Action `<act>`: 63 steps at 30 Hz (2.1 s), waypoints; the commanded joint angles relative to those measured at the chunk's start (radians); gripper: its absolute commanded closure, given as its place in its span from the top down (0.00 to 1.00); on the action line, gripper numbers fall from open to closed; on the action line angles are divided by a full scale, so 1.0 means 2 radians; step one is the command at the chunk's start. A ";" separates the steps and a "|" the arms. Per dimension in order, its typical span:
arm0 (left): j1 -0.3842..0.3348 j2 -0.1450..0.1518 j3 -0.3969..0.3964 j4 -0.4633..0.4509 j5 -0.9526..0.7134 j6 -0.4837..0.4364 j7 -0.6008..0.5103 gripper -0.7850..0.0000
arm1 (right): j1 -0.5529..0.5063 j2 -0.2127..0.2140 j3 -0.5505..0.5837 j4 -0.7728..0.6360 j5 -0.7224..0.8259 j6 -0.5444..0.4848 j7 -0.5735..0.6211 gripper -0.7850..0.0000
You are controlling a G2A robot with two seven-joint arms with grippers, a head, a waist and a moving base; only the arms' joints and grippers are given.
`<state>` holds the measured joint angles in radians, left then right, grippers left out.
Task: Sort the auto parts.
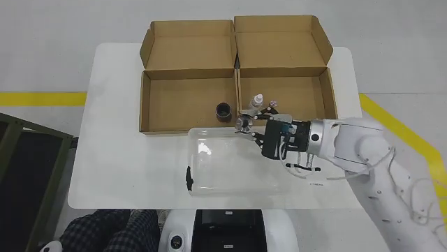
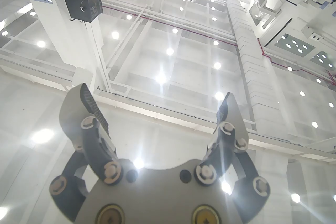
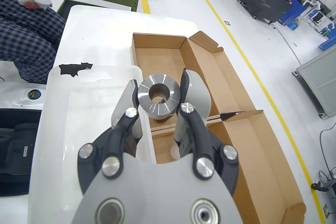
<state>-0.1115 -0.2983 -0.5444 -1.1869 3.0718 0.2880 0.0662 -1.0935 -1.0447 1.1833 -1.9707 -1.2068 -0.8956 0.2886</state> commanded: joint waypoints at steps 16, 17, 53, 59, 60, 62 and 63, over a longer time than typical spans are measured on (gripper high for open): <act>0.000 0.000 0.000 0.000 0.000 0.000 0.000 1.00 | 0.131 -0.036 -0.139 0.119 0.034 0.059 0.045 0.00; 0.000 0.000 0.000 0.000 0.000 0.000 0.000 1.00 | 0.139 -0.039 -0.147 0.125 0.037 0.064 0.048 0.00; 0.000 0.000 0.000 0.000 0.000 0.000 0.000 1.00 | 0.320 -0.170 -0.350 0.385 0.083 0.141 0.113 0.00; 0.000 0.000 0.000 0.000 0.000 0.000 0.000 1.00 | 0.332 -0.182 -0.353 0.399 0.081 0.144 0.135 0.00; 0.000 0.000 0.000 0.000 0.000 0.000 0.000 1.00 | 0.334 -0.184 -0.353 0.401 0.082 0.144 0.138 0.00; 0.000 0.000 0.000 0.000 0.000 0.000 0.000 1.00 | 0.336 -0.187 -0.355 0.406 0.082 0.144 0.144 0.00; 0.000 0.000 0.000 0.000 0.000 0.000 0.000 1.00 | 0.336 -0.189 -0.355 0.408 0.081 0.144 0.146 0.00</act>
<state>-0.1115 -0.2983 -0.5444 -1.1869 3.0718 0.2880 0.0662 -0.4223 -1.4194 0.4738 -1.1596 -1.0436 -0.6073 0.5764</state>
